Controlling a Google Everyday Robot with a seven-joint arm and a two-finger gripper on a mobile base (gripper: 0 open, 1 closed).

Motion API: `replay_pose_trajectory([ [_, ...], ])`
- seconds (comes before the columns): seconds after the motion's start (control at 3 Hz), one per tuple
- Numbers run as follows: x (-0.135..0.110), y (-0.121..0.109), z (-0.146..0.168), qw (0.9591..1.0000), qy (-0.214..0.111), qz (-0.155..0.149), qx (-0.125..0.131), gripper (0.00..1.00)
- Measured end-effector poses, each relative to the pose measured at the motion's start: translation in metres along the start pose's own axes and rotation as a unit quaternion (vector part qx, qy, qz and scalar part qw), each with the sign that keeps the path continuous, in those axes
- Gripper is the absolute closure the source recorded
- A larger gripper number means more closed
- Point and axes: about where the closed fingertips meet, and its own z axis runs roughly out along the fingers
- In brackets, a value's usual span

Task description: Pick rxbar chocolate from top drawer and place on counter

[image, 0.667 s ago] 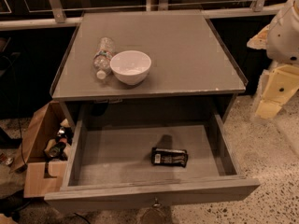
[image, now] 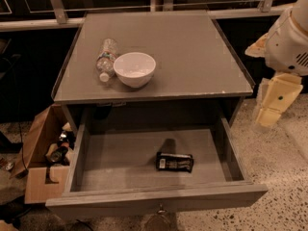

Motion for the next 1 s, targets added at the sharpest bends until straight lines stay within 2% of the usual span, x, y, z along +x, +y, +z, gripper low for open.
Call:
replay_pose_trajectory([
  [0.33, -0.009, 0.014, 0.055, 0.9991, -0.004, -0.032, -0.027, 0.00],
  [0.67, -0.009, 0.015, 0.057, 0.9991, -0.004, -0.032, -0.029, 0.00],
  [1.0, -0.016, 0.020, 0.075, 0.9986, -0.009, -0.035, -0.038, 0.00],
])
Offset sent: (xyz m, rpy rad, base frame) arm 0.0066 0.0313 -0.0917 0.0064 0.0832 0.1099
